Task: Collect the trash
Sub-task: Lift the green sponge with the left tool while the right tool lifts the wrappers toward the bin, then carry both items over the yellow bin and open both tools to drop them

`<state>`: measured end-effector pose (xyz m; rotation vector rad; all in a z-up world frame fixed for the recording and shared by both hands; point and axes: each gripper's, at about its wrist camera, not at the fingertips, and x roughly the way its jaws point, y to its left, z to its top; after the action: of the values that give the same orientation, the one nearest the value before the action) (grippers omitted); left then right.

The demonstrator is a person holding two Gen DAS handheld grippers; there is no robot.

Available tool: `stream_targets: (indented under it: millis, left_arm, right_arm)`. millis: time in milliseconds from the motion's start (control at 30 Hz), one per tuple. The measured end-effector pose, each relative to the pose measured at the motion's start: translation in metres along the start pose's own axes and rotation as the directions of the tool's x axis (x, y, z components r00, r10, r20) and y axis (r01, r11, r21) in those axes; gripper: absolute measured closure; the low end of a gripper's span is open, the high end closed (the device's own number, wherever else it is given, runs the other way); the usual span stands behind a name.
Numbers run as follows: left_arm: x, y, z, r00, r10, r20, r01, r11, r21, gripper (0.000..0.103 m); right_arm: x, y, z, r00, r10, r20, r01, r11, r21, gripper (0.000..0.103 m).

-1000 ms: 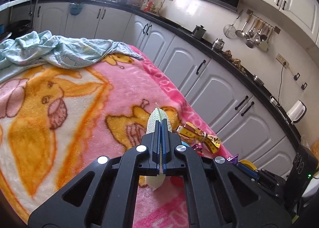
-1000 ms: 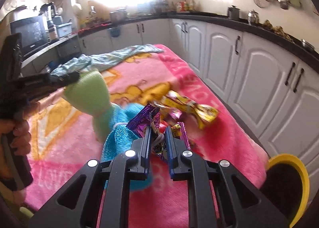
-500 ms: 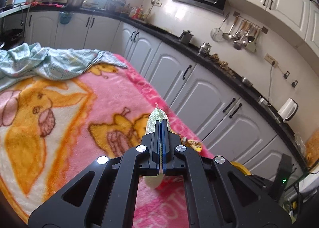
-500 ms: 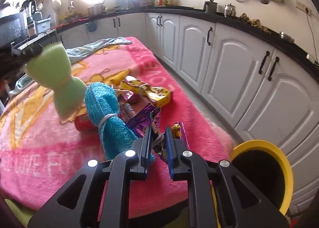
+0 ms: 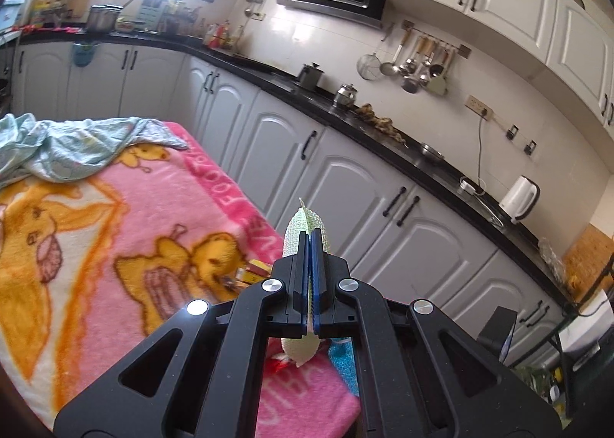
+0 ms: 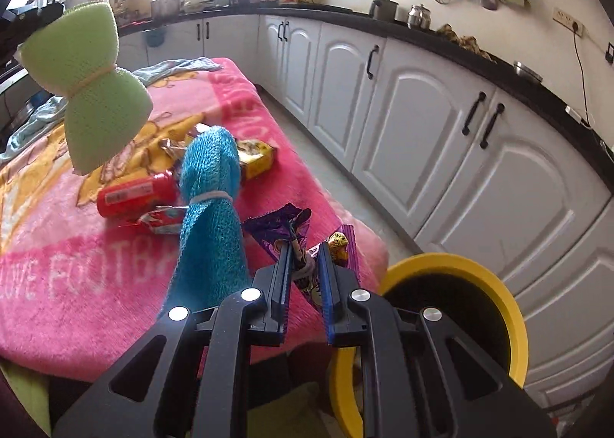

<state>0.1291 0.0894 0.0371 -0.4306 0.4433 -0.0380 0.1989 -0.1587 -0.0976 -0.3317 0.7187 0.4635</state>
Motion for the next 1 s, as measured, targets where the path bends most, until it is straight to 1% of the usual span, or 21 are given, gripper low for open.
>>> stream_targets:
  millis: [100, 267, 500, 533, 600, 633, 700, 833, 1000]
  left_arm:
    - [0.008, -0.011, -0.002, 0.999, -0.028, -0.017, 0.029, 1.0, 0.008, 0.103]
    - [0.023, -0.04, -0.007, 0.996, -0.073, -0.046, 0.076, 0.996, 0.057, 0.103]
    - [0.052, -0.09, -0.023, 0.984, -0.143, -0.106, 0.155, 0.981, 0.118, 0.103]
    - [0.055, -0.094, -0.025, 0.983, -0.145, -0.111, 0.158, 0.98, 0.124, 0.103]
    - [0.067, -0.108, -0.03, 0.979, -0.155, -0.134, 0.174, 0.975, 0.141, 0.103]
    - [0.072, -0.115, -0.034, 0.978, -0.156, -0.141, 0.177, 0.972, 0.153, 0.103]
    - [0.081, -0.124, -0.038, 0.973, -0.166, -0.159, 0.191, 0.969, 0.158, 0.103]
    - [0.105, -0.144, -0.053, 0.964, -0.171, -0.206, 0.21, 0.96, 0.184, 0.103]
    - [0.128, -0.159, -0.071, 0.95, -0.175, -0.258, 0.229, 0.953, 0.2, 0.103]
  right_arm:
    - [-0.001, -0.004, -0.006, 1.0, 0.0, -0.007, 0.0, 1.0, -0.008, 0.09]
    - [-0.005, -0.01, -0.02, 1.0, 0.013, -0.025, -0.013, 1.0, -0.006, 0.09]
    - [-0.007, -0.022, -0.034, 0.999, 0.017, -0.04, -0.017, 1.0, 0.0, 0.091]
    - [-0.008, -0.024, -0.036, 0.999, 0.025, -0.043, -0.025, 1.0, 0.001, 0.096]
    - [-0.011, -0.029, -0.038, 0.999, 0.024, -0.041, -0.024, 1.0, 0.006, 0.096]
    - [-0.012, -0.033, -0.038, 0.999, 0.027, -0.038, -0.027, 1.0, 0.017, 0.097]
    - [-0.014, -0.043, -0.039, 0.999, 0.035, -0.033, -0.033, 0.998, 0.051, 0.102]
    - [-0.014, -0.067, -0.042, 0.997, 0.073, -0.029, -0.069, 0.988, 0.139, 0.102]
    - [-0.016, -0.095, -0.05, 0.999, 0.047, -0.023, -0.041, 0.979, 0.201, 0.102]
